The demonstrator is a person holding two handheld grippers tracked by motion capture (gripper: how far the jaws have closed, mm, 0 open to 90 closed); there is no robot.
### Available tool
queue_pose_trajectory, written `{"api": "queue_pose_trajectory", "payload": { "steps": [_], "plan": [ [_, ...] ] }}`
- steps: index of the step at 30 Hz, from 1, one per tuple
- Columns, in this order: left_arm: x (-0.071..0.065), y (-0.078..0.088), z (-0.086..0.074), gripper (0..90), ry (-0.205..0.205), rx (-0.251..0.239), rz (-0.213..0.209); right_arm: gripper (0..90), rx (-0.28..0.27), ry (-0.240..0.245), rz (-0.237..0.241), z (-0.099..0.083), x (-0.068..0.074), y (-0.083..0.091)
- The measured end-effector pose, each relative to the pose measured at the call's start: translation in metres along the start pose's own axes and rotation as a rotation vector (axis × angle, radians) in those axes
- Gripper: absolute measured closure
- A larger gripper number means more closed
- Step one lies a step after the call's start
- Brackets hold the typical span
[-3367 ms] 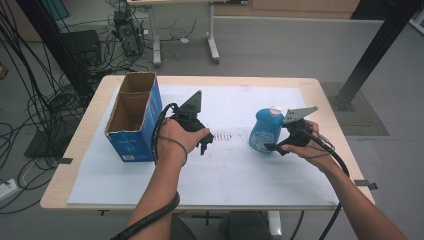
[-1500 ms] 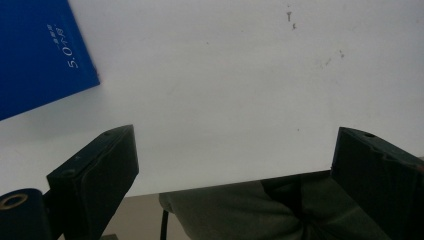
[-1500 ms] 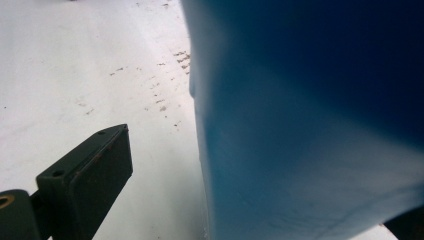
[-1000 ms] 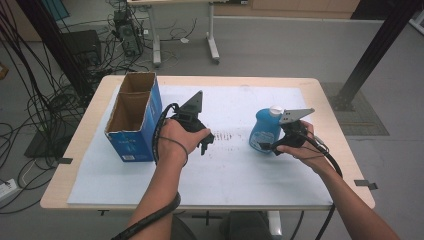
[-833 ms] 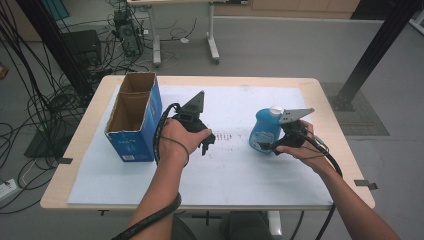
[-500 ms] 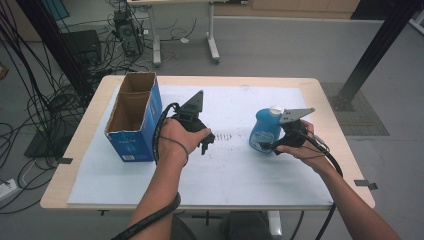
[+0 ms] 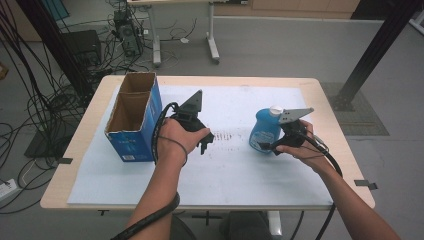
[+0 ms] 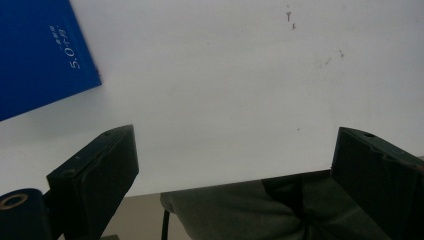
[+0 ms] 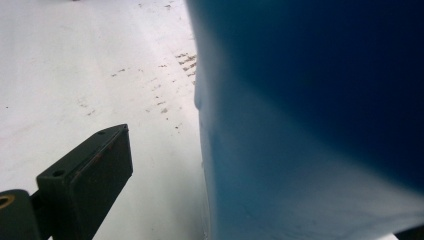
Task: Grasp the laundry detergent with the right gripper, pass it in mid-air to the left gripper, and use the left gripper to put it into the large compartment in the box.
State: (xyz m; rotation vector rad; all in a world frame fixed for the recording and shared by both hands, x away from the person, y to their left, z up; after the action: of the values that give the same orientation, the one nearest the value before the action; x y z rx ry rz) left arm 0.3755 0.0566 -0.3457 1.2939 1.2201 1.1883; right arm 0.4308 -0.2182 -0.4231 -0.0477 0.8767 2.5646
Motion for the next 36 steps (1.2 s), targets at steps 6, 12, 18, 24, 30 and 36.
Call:
{"api": "queue_pose_trajectory", "payload": {
  "steps": [6,12,18,24,30,36],
  "plan": [
    [-0.0001,0.0003,-0.0002,5.5,-0.001,-0.001,0.000,2.3,0.000,-0.007,-0.003,-0.0001,-0.0004,0.0010],
    [-0.0016,0.0004,-0.0003,5.5,-0.006,-0.001,-0.001,2.3,-0.002,-0.003,-0.003,0.0004,-0.0002,0.0003],
    [-0.0018,0.0014,0.0001,5.5,-0.003,-0.005,-0.002,2.3,-0.002,-0.005,-0.002,0.0000,-0.0004,0.0006],
    [-0.0013,0.0007,-0.0003,5.5,-0.001,-0.005,-0.001,2.4,0.000,-0.003,0.001,0.0001,0.0004,-0.0004],
    [0.0001,0.0010,-0.0005,5.5,0.000,-0.005,0.000,2.4,-0.003,-0.002,-0.003,0.0006,0.0003,-0.0003],
    [-0.0002,0.0020,0.0000,5.5,-0.003,-0.007,0.000,2.5,-0.003,0.003,-0.001,0.0008,0.0005,-0.0010]
  ]
}}
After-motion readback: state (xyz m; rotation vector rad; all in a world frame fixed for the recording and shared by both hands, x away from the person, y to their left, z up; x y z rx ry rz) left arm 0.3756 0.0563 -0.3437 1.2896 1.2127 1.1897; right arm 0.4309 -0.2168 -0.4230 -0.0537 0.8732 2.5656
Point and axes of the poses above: each handheld gripper's, and its own axes: y roughly backward along the jaws, z roughly out of its top, x roughly to its left, the point moved 6 cm from there along -y, roughly forward along the jaws, and after that the axes turned 10 degrees about y, right-handed, at the moved point
